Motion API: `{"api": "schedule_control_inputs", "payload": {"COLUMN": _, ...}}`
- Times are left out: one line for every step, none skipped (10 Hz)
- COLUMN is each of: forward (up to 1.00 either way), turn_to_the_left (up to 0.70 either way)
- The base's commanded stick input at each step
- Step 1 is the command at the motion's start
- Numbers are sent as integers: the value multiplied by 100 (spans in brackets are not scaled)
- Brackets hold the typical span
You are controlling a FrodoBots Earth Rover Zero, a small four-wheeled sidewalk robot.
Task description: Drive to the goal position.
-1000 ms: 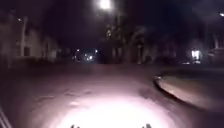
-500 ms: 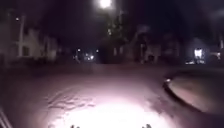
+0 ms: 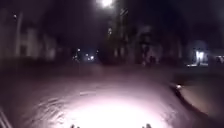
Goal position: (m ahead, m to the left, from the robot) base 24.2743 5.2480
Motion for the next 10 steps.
{"api": "schedule_control_inputs", "payload": {"forward": 100, "turn_to_the_left": 0}}
{"api": "schedule_control_inputs", "payload": {"forward": 100, "turn_to_the_left": 0}}
{"api": "schedule_control_inputs", "payload": {"forward": 100, "turn_to_the_left": 0}}
{"api": "schedule_control_inputs", "payload": {"forward": 100, "turn_to_the_left": 0}}
{"api": "schedule_control_inputs", "payload": {"forward": 100, "turn_to_the_left": 0}}
{"api": "schedule_control_inputs", "payload": {"forward": 100, "turn_to_the_left": 0}}
{"api": "schedule_control_inputs", "payload": {"forward": 100, "turn_to_the_left": 0}}
{"api": "schedule_control_inputs", "payload": {"forward": 100, "turn_to_the_left": 0}}
{"api": "schedule_control_inputs", "payload": {"forward": 100, "turn_to_the_left": 0}}
{"api": "schedule_control_inputs", "payload": {"forward": 100, "turn_to_the_left": 17}}
